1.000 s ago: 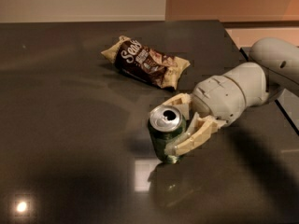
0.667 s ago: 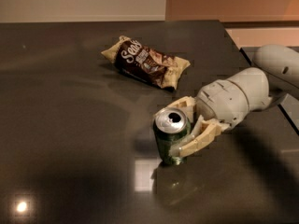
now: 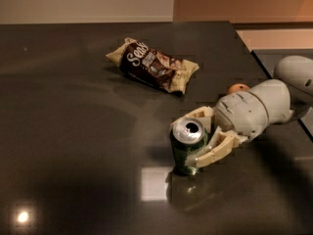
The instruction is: Place green can upright
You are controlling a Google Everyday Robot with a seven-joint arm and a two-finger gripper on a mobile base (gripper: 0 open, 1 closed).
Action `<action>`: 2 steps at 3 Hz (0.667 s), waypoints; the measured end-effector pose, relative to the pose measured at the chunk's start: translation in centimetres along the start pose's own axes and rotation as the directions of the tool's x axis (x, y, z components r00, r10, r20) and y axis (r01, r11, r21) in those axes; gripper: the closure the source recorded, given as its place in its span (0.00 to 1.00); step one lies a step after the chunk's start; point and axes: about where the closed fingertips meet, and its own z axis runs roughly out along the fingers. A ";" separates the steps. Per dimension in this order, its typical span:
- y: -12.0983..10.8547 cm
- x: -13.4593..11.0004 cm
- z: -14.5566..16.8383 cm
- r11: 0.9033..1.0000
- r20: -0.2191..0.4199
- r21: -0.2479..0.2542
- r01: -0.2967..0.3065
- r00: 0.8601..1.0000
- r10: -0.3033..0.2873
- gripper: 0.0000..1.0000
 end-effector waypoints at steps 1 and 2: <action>0.1 0.7 -0.5 1.000 0.007 0.019 0.008 1.000 -0.008 0.36; 0.1 1.4 -1.0 0.999 0.008 0.034 0.005 1.000 -0.005 0.12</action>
Offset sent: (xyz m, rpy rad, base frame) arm -0.0036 -0.0264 -0.0183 0.0182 0.0096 -0.0138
